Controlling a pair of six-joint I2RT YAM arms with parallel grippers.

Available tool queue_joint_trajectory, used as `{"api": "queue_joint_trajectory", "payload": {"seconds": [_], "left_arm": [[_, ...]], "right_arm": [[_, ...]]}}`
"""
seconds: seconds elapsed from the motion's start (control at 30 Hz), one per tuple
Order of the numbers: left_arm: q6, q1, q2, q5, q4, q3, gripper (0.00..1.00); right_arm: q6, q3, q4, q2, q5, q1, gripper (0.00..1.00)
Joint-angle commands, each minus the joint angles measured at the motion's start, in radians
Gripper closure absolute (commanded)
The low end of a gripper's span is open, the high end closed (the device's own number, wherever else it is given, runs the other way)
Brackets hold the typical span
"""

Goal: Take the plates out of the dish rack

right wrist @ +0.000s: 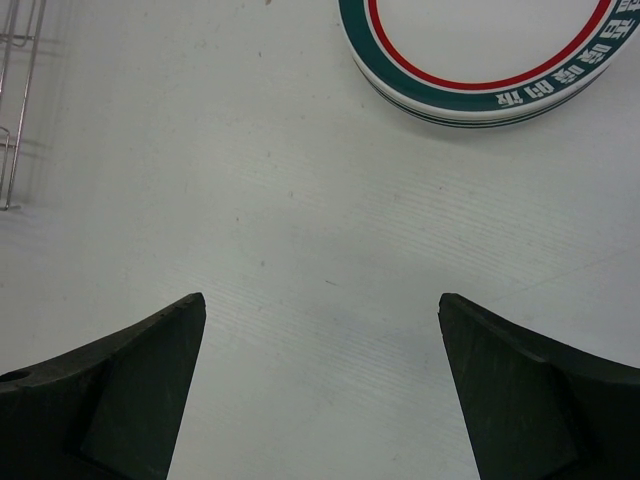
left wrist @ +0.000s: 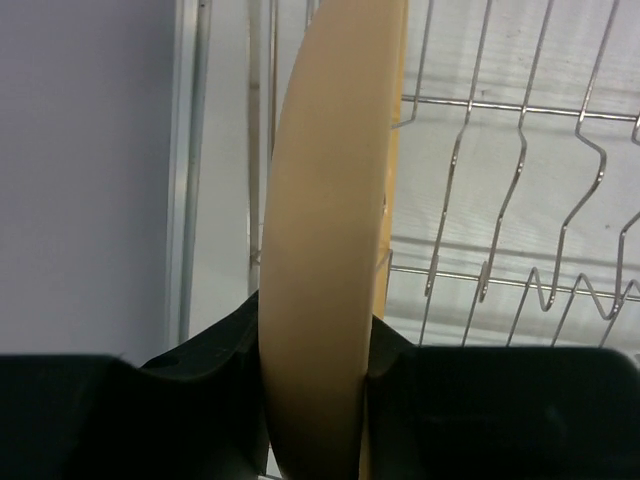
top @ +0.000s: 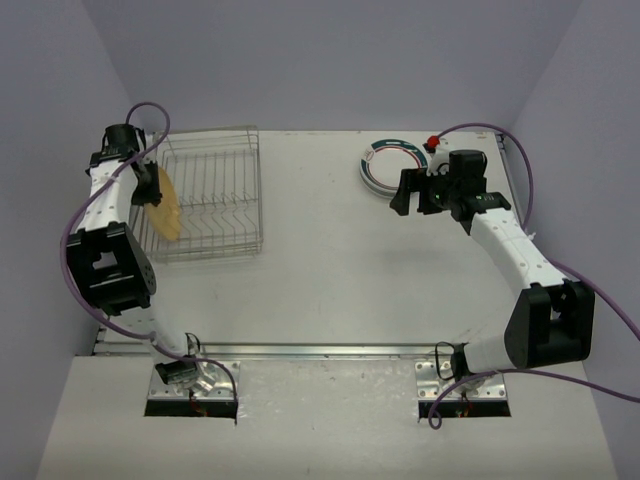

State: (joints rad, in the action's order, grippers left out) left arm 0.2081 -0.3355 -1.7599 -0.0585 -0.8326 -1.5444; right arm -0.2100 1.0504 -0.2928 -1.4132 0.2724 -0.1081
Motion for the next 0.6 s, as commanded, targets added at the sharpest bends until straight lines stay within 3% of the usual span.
{"api": "queue_joint_trajectory", "payload": {"seconds": [0.0,0.23,0.57], "left_arm": [[-0.013,0.002,0.082,-0.042,0.068,-0.01,0.83],[0.02,0.023,0.12,-0.087,0.07,-0.049,1.0],[0.176,0.165,0.219,-0.32,0.143,-0.047,1.0]], "right_arm": [[-0.01,0.031,0.024,0.013,0.015,-0.001,0.01],[-0.021,0.026,0.024,0.013,0.024,-0.001,0.01],[-0.027,0.02,0.023,0.02,0.033,-0.001,0.01]]}}
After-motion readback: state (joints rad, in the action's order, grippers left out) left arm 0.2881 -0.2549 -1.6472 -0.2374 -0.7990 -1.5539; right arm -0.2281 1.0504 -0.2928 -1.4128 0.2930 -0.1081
